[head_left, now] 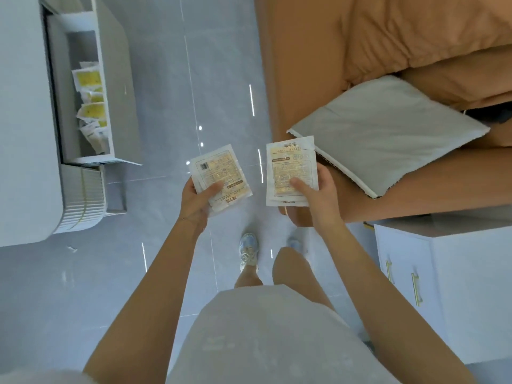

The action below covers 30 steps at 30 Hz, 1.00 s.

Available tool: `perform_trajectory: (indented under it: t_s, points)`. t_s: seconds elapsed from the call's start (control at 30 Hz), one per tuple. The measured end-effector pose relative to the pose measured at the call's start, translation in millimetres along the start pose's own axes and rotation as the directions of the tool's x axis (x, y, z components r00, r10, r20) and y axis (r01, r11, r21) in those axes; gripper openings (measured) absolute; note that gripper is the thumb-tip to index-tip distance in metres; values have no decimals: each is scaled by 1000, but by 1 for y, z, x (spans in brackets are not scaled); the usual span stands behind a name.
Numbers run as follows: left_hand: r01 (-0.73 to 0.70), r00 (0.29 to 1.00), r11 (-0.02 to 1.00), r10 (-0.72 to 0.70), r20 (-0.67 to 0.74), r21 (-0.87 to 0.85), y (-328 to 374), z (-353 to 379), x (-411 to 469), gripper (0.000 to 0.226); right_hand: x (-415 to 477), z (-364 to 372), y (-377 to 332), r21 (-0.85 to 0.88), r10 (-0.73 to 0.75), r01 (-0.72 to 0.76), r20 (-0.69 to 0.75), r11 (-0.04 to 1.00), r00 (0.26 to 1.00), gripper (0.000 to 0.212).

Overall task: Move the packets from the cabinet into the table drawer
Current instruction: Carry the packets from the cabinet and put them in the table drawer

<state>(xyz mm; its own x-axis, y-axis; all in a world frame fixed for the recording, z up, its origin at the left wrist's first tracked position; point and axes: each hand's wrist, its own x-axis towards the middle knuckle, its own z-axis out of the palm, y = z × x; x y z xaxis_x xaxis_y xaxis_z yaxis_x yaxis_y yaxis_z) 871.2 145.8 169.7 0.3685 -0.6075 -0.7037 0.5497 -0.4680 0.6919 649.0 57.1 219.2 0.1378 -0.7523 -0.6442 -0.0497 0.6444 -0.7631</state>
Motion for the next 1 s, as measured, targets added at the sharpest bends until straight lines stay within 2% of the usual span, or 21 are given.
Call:
perform_trajectory:
  t_s: [0.1,0.17,0.27,0.5,0.73,1.0]
  points:
    - [-13,1000,999,12,-18,-53,14,-24,11,49,13,32,-11,0,-10,10,19,1000,1000,43]
    - [-9,999,995,5,-41,-97,22,-34,21,45,26,50,-21,-11,-13,14,40,1000,999,40]
    - [-4,997,987,-7,-70,-162,40,-39,36,34,51,74,-37,-96,-30,39,92,995,995,37]
    - [-55,995,947,24,-101,-315,93,-45,77,41,117,115,-102,-226,-37,76,175,971,984,40]
    - [-103,973,910,9,-229,-400,139,-62,114,42,168,175,-144,-387,-9,134,309,912,951,36]
    - [-173,930,865,-15,-368,-472,188,-113,161,47,236,290,-178,-502,57,188,432,844,900,33]
